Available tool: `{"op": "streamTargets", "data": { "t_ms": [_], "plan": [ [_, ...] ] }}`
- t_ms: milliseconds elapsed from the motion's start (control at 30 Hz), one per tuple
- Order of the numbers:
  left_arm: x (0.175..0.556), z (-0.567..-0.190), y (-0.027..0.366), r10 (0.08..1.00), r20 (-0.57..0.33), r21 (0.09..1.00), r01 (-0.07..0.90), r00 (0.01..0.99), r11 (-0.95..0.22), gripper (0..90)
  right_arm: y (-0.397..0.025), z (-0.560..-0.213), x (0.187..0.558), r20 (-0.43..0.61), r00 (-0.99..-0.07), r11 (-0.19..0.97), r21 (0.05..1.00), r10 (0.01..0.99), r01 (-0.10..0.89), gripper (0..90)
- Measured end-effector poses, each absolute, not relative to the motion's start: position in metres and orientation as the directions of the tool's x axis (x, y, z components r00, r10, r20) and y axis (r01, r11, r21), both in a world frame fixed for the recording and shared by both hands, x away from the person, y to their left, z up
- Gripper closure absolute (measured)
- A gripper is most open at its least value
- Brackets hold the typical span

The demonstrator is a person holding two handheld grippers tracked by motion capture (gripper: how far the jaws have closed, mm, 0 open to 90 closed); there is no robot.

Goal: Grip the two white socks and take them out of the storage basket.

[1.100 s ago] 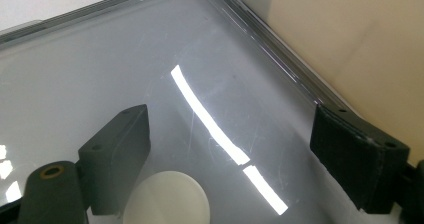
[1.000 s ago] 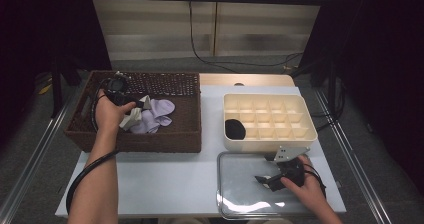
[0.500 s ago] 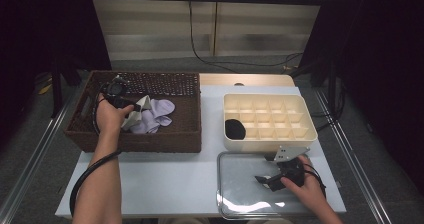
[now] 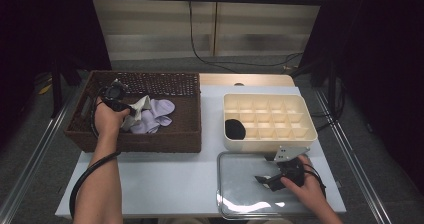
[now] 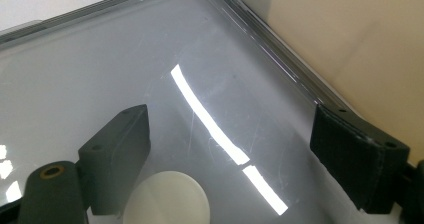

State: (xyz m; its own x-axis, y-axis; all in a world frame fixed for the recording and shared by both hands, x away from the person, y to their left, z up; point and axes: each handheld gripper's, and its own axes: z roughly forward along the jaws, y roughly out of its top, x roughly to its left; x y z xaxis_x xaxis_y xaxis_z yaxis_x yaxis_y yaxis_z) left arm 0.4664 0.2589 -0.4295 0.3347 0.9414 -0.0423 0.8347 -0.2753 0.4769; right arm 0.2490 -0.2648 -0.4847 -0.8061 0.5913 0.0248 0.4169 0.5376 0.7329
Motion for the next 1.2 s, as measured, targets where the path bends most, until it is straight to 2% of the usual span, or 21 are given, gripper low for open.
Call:
{"op": "streamTargets", "data": {
  "t_ms": [200, 300, 500, 733, 800, 933, 967, 1200],
  "plan": [
    [0.465, -0.425, 0.261, 0.940, -0.060, 0.476, 0.837, 0.336, -0.269, 77.0, -0.265, -0.485, 0.249, 0.027, -0.805, 0.536, 0.733, 0.593, 0.419, 16.0],
    [0.465, -0.424, 0.261, 0.942, -0.075, 0.486, 0.837, 0.328, -0.253, 80.6, -0.265, -0.485, 0.249, 0.027, -0.805, 0.536, 0.733, 0.593, 0.419, 16.0],
    [0.466, -0.417, 0.260, 0.938, -0.082, 0.497, 0.830, 0.336, -0.253, 85.7, -0.265, -0.485, 0.249, 0.027, -0.805, 0.536, 0.733, 0.593, 0.420, 16.0],
    [0.466, -0.415, 0.256, 0.932, -0.091, 0.497, 0.827, 0.351, -0.263, 87.2, -0.265, -0.485, 0.249, 0.027, -0.805, 0.536, 0.733, 0.593, 0.419, 16.0],
    [0.466, -0.416, 0.257, 0.934, -0.109, 0.492, 0.835, 0.340, -0.246, 85.1, -0.265, -0.485, 0.249, 0.027, -0.805, 0.536, 0.733, 0.593, 0.420, 16.0],
    [0.466, -0.419, 0.257, 0.953, -0.090, 0.476, 0.853, 0.289, -0.214, 69.0, -0.265, -0.485, 0.249, 0.027, -0.805, 0.536, 0.733, 0.593, 0.419, 16.0],
    [0.466, -0.419, 0.257, 0.956, -0.074, 0.476, 0.853, 0.283, -0.215, 62.7, -0.265, -0.485, 0.249, 0.027, -0.805, 0.536, 0.733, 0.593, 0.419, 16.0],
    [0.467, -0.422, 0.257, 0.957, -0.065, 0.467, 0.856, 0.283, -0.221, 56.4, -0.265, -0.485, 0.249, 0.027, -0.805, 0.536, 0.732, 0.593, 0.419, 16.0]
  ]
}}
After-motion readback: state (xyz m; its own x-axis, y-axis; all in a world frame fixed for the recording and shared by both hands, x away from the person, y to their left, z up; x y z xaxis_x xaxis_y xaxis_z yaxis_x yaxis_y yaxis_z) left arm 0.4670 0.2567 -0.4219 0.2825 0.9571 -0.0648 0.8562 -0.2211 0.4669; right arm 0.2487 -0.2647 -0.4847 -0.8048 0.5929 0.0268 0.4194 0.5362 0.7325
